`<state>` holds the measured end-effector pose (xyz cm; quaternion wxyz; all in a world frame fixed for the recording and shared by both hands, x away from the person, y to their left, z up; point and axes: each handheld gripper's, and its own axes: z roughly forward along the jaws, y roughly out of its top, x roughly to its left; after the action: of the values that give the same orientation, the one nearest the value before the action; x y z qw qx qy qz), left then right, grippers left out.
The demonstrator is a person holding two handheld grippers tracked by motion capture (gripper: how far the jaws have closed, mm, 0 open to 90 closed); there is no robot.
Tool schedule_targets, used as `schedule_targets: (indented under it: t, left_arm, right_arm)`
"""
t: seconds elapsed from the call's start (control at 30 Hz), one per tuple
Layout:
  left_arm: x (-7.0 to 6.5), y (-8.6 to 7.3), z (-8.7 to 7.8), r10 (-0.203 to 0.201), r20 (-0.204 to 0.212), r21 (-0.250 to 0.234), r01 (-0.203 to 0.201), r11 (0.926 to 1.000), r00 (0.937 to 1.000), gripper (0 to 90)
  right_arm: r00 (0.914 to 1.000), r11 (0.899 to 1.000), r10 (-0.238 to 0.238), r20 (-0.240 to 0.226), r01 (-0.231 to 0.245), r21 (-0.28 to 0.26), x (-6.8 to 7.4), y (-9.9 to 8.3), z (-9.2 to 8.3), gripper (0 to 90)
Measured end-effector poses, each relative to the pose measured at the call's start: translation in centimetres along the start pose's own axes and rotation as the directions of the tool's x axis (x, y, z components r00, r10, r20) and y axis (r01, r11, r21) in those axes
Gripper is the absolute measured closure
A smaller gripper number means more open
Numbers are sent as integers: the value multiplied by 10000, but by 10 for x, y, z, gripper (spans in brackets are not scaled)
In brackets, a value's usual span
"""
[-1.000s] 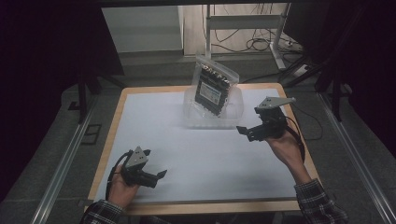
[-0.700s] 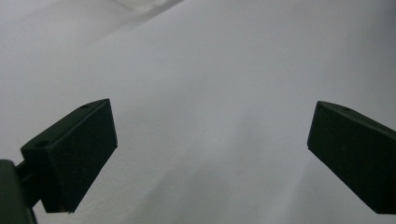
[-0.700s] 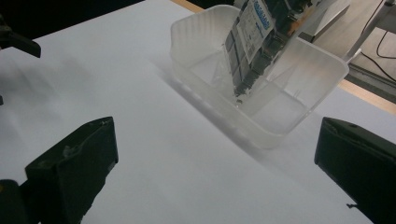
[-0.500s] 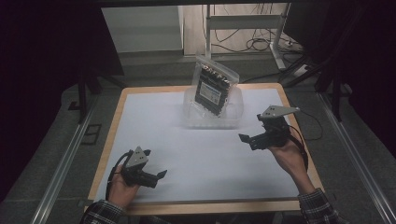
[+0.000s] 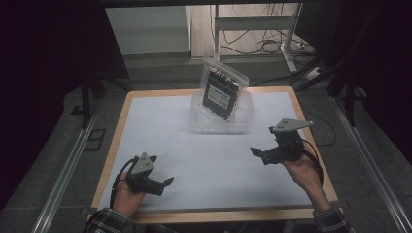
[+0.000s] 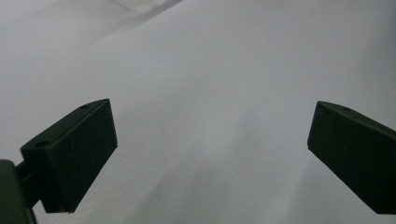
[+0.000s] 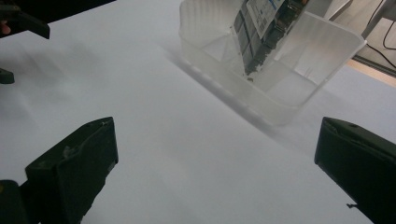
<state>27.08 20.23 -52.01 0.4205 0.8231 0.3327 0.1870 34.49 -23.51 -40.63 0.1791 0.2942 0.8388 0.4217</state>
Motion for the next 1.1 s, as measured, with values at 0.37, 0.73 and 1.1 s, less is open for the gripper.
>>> schedule_targets:
  t: [0.37, 0.73, 1.1]
  left_arm:
    - [-1, 0, 0, -16, -10, 2, 16, 10000, 10000, 11]
    - [-1, 0, 0, 10, -12, 15, -10, 10000, 10000, 12]
    - [-1, 0, 0, 23, -17, 25, -23, 10000, 10000, 12]
  right_arm:
    - [9994, 9998, -171, 299, 166, 144, 6, -16, -7, 0]
    - [9992, 9999, 34, 391, -41, 157, 9, -29, -17, 0]
    - [9976, 9994, 331, 600, -337, 93, 6, -50, -21, 0]
